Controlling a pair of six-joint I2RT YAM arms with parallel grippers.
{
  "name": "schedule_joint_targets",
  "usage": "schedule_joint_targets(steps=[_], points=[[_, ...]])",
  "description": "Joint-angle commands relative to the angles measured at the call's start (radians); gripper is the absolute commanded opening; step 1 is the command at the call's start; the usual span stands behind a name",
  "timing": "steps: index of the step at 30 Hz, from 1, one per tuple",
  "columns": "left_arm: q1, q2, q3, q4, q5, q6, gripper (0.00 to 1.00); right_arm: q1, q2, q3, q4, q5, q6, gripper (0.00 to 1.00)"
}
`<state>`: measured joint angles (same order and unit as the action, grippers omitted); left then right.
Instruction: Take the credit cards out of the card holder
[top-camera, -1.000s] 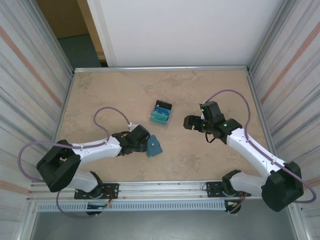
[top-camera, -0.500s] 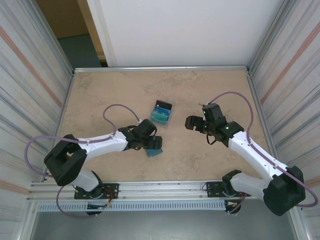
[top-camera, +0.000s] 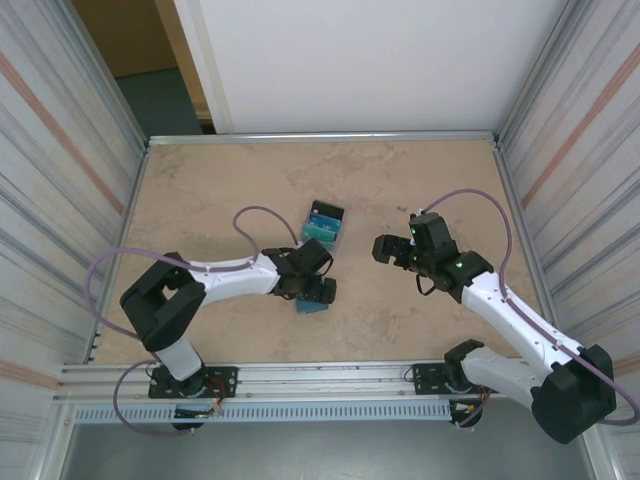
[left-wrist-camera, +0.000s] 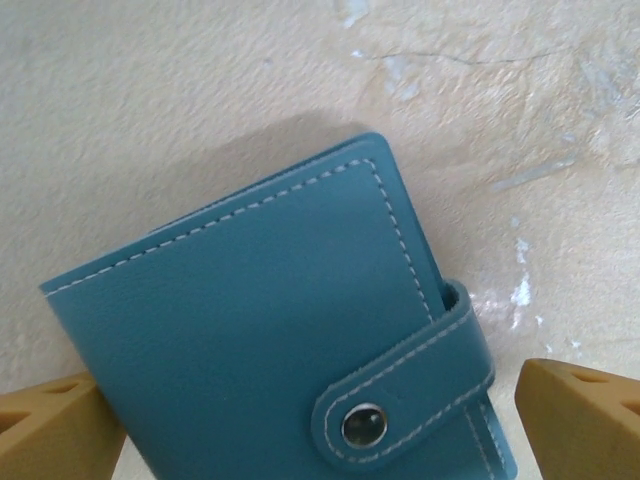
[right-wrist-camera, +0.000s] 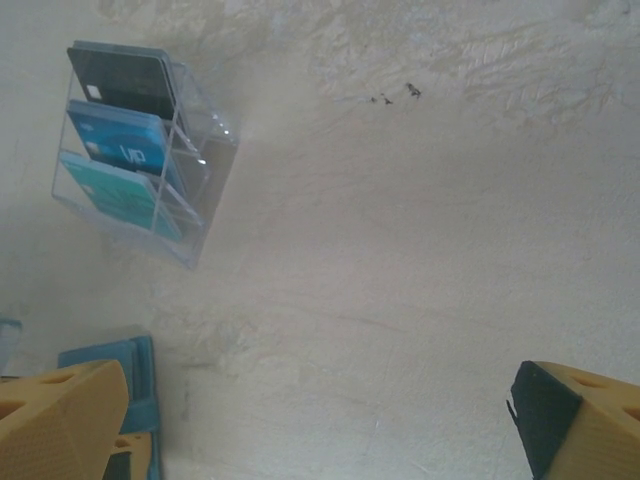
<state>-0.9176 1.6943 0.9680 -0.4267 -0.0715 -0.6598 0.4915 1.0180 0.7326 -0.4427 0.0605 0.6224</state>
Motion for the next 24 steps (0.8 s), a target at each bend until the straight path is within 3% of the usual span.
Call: schedule_joint_targets(steps=[1, 10, 14, 17, 24], points=[[-0.014, 0.051, 0.058, -0.088, -0.041, 0.058, 0.99, -0.002, -0.017, -0.012, -0.007, 0.037, 0.031, 0.99], [-0.040, 0.110, 0.099, -0.148, -0.073, 0.085, 0.99, -0.008, -0.011, -0.021, 0.000, 0.048, 0.048, 0.99], [-0.043, 0.097, 0.086, -0.157, -0.094, 0.085, 0.89, -0.013, -0.010, -0.025, 0.008, 0.050, 0.060, 0.99], [-0.042, 0.071, 0.078, -0.155, -0.109, 0.086, 0.87, -0.022, -0.004, -0.028, 0.019, 0.033, 0.075, 0.99], [-0.042, -0.016, 0.034, -0.087, -0.115, 0.103, 0.86, -0.053, 0.045, -0.032, 0.064, -0.155, 0.143, 0.99]])
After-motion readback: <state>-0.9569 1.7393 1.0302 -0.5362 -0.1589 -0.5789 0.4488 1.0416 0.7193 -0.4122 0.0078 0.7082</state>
